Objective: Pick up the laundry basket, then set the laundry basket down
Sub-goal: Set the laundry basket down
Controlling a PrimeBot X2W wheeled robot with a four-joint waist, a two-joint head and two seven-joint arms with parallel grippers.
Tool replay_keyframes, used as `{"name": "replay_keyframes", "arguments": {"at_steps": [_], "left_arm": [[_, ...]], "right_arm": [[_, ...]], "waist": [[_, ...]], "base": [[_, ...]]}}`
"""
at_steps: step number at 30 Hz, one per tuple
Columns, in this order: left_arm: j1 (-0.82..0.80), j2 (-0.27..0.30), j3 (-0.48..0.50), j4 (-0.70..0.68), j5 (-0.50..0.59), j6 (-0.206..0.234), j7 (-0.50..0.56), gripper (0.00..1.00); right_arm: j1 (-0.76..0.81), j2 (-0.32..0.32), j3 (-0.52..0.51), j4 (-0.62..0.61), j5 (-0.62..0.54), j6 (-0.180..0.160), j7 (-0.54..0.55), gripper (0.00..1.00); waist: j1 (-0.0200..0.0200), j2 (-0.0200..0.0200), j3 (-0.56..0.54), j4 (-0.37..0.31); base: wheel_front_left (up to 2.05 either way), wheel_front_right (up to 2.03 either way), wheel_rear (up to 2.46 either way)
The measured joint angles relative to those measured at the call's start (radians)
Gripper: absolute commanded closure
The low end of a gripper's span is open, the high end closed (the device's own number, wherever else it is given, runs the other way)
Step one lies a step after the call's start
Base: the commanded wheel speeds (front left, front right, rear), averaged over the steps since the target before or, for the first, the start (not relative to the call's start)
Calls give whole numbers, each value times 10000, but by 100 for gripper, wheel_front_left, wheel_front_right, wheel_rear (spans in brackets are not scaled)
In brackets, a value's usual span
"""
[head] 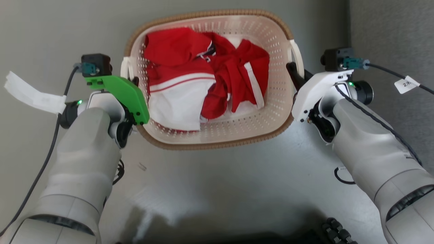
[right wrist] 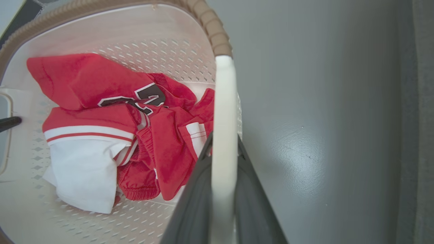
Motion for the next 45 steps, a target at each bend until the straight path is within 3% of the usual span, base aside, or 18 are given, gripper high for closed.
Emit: {"name": "replay_keyframes", "arguments": {"at_steps": [18, 45], "left_arm": [[-782, 63, -102, 119, 278, 163, -995, 100], [-976, -15, -382, 654, 441, -111, -1317, 100]], "right_arm": [[-848, -21, 174, 92, -437, -100, -512, 100], [-949, 44, 236, 451, -558, -71, -688, 100]], "waist": [[-1, 0, 1523, 87], [-2, 0, 1967, 128]], "base": [[0, 0, 0], [0, 0, 0]]}}
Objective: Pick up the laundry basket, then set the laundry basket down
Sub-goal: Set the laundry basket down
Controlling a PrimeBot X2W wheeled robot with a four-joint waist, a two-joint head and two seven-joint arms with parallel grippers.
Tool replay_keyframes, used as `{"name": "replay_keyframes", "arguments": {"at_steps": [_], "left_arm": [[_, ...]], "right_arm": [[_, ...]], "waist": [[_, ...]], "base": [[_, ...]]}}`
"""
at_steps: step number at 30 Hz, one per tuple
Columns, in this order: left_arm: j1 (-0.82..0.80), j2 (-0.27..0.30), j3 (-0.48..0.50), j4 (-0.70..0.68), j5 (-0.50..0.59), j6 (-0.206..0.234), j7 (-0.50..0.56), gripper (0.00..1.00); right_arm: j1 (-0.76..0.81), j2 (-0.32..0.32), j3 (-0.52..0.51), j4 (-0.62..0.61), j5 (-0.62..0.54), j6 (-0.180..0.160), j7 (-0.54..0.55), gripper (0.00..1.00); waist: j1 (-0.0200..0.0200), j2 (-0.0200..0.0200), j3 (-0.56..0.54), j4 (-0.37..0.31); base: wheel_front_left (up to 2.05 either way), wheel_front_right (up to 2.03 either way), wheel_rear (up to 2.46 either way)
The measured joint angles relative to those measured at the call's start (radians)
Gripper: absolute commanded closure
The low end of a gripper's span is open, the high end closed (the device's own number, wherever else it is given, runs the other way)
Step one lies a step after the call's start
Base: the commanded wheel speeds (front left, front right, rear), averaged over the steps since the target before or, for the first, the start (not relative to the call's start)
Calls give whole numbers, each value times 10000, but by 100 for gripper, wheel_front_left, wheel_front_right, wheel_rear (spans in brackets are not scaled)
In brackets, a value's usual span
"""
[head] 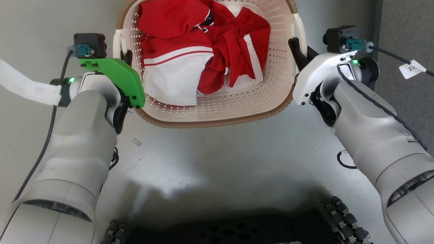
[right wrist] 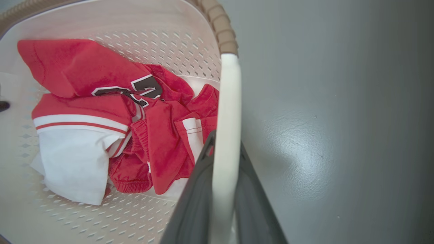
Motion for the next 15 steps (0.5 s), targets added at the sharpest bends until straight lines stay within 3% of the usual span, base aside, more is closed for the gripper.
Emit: {"name": "replay_keyframes", "arguments": {"at_steps": [14, 15], "left_arm": [[-57, -35, 104, 155, -153, -128, -19, 100], [-58, -44, 174, 174, -274, -176, 65, 72]], "right_arm": [[-20, 4, -25, 42, 8, 90, -71, 100], [-24, 13, -25, 31, 17, 90, -71, 75]], "waist": [[0, 0, 11, 25], [0, 0, 8, 28]], "base": [[0, 0, 0], [0, 0, 0]]}}
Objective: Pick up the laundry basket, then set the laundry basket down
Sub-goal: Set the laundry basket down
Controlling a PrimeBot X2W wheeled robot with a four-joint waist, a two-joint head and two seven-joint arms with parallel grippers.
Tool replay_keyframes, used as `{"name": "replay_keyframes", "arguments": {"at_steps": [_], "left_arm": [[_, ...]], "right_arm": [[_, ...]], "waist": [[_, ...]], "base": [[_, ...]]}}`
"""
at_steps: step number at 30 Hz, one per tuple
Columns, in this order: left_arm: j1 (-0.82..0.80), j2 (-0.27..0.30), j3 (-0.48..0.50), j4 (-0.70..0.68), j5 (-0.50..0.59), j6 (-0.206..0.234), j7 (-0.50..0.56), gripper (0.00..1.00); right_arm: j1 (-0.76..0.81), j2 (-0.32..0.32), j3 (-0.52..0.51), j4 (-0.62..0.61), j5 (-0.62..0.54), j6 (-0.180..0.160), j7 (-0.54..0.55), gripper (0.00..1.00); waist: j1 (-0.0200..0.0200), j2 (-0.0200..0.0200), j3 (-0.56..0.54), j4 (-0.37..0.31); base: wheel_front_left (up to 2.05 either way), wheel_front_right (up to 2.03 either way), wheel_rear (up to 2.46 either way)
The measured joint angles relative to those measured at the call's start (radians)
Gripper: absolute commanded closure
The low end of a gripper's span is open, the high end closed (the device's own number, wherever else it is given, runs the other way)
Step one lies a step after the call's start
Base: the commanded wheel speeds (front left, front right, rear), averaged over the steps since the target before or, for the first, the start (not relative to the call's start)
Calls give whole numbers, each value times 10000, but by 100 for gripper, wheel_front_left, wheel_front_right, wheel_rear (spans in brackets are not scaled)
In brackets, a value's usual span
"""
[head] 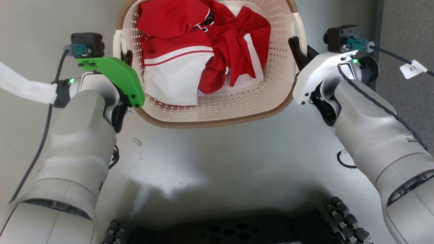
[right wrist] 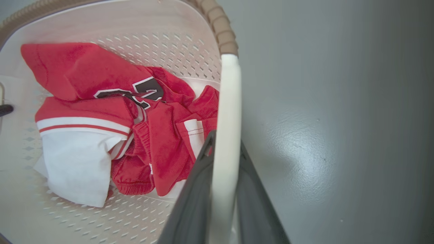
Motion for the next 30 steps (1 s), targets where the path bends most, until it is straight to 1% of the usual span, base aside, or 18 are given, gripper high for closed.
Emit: {"name": "replay_keyframes", "arguments": {"at_steps": [1, 2, 6, 15, 22, 26, 30], "left_arm": [[-20, 10, -4, 12, -44, -42, 134, 0], [-42, 15, 13, 29, -92, -46, 148, 0], [-61, 201, 25, 98, -180, -46, 182, 0], [-65, 207, -173, 44, -182, -140, 150, 0], [-64, 209, -380, -192, -82, -142, -698, 0], [-27, 207, -443, -196, 52, -134, -1210, 0], [99, 209, -447, -188, 100, 12, -1465, 0]], "right_arm": [[-9, 0, 15, -23, 0, 13, 0, 26], [-17, -4, 31, -42, 2, 38, 2, 0], [-16, -138, 79, -48, 6, 44, 2, 0], [-12, -107, 213, -278, 8, 88, 2, 0], [25, -138, 134, -642, 6, 90, 2, 0], [86, -255, -25, -1076, 0, 90, 0, 0], [239, -360, -174, -1461, -31, 90, 2, 0]], "waist": [[0, 0, -4, 5], [0, 0, -9, 9], [0, 0, -44, 31], [0, 0, -291, 86], [0, 0, -693, 96], [0, 0, -1010, 88], [0, 0, -1381, 68]], "base": [[0, 0, 0], [0, 0, 0], [0, 0, 0], [0, 0, 0], [0, 0, 0], [0, 0, 0], [0, 0, 0]]}}
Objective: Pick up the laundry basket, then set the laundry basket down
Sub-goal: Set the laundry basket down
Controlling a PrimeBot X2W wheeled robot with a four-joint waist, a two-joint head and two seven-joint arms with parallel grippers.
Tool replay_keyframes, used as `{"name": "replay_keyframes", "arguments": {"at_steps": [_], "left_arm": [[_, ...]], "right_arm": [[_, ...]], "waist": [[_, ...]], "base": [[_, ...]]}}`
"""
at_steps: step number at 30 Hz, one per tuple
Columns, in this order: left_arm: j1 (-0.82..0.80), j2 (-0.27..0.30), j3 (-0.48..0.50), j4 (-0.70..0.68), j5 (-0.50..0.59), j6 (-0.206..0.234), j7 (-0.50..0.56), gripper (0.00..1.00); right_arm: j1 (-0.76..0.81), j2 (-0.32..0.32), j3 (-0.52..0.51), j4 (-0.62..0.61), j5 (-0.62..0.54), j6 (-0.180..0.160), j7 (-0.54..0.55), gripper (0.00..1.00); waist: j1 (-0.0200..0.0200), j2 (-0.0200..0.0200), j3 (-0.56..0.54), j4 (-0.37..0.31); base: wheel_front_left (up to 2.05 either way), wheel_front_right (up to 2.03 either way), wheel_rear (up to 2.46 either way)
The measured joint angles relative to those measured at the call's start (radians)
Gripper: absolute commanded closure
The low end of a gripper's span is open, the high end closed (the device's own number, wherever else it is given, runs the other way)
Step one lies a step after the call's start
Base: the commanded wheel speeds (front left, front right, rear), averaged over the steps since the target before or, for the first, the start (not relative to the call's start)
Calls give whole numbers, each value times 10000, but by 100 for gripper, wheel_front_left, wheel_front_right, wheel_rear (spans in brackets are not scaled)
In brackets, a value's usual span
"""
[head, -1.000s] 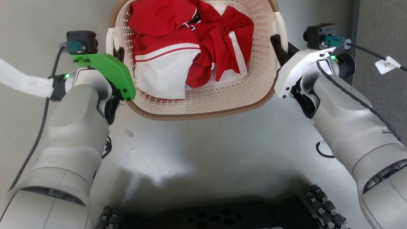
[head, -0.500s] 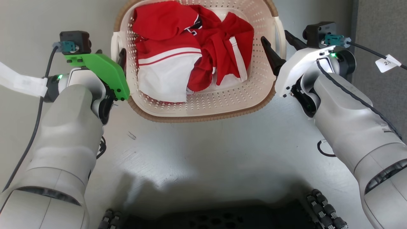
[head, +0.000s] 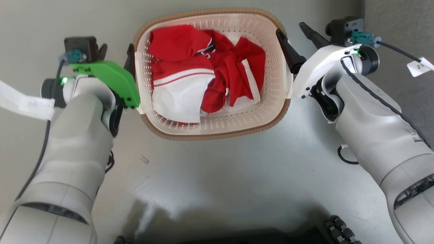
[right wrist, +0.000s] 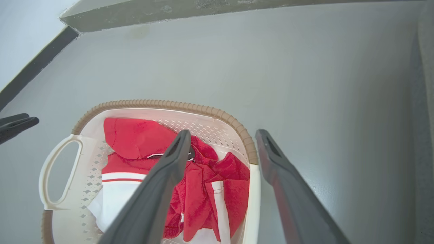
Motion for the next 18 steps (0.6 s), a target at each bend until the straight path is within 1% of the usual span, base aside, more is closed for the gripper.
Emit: {"name": "replay_keyframes", "arguments": {"at_steps": [9, 15, 18], "left_arm": [[493, 6, -25, -190, 194, 265, -176, 0], [771, 10, 4, -594, 263, 370, -180, 0], [903, 21, 132, -1133, 322, 548, -178, 0]], "right_arm": [[590, -163, -458, -796, -199, 0, -2, 0], [1045, -299, -995, -1448, -382, -6, 0, 0], [1286, -382, -1264, -1783, -487, -38, -2, 0]], "waist": [[0, 0, -960, -81], [0, 0, -1637, -123], [0, 0, -1982, -142]], "base": [[0, 0, 0], [0, 0, 0], [0, 0, 0]]}}
